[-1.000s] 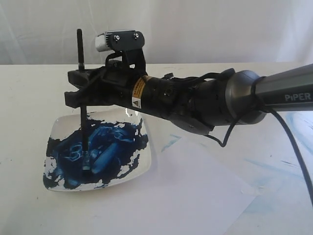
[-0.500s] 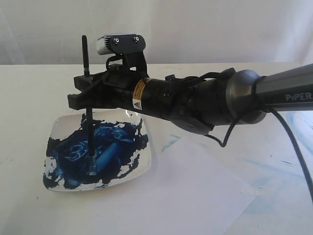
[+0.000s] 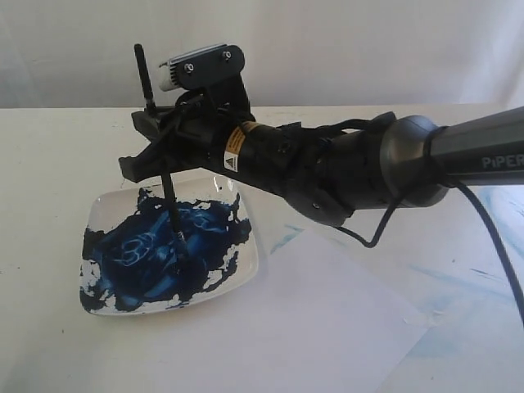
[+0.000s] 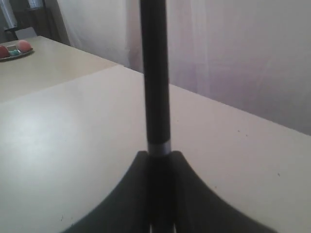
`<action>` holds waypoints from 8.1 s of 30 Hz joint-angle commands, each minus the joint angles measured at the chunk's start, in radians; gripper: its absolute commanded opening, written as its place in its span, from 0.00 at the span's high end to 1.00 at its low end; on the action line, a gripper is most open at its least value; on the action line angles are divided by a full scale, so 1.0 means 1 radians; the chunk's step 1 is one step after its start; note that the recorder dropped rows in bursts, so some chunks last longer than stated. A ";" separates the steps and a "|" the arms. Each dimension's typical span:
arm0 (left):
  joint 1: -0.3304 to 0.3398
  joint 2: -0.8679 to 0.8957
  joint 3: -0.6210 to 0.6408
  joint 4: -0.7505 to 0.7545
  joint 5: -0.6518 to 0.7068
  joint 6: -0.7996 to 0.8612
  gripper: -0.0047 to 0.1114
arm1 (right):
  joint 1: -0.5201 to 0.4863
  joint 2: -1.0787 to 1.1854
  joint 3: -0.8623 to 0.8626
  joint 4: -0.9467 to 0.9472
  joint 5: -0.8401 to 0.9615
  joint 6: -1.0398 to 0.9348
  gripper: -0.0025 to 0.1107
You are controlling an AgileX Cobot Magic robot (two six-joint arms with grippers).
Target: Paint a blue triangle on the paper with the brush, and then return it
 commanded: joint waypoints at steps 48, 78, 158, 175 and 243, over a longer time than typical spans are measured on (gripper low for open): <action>-0.004 -0.004 0.004 -0.009 0.002 0.003 0.96 | -0.014 -0.111 -0.001 0.009 -0.025 0.125 0.98; -0.004 -0.004 0.004 -0.009 0.002 0.003 0.96 | -0.285 -0.556 0.267 -0.542 -0.380 0.578 0.98; -0.265 0.902 -0.511 -0.807 0.565 0.981 0.96 | -0.341 -0.797 0.501 -0.513 -0.228 0.523 0.98; -0.394 1.299 -0.655 -0.789 0.525 1.079 0.96 | -0.341 -0.785 0.501 -0.515 -0.138 0.518 0.98; -0.604 1.535 -0.731 -0.671 0.228 1.105 0.96 | -0.341 -0.492 0.501 -0.519 -0.438 0.342 0.98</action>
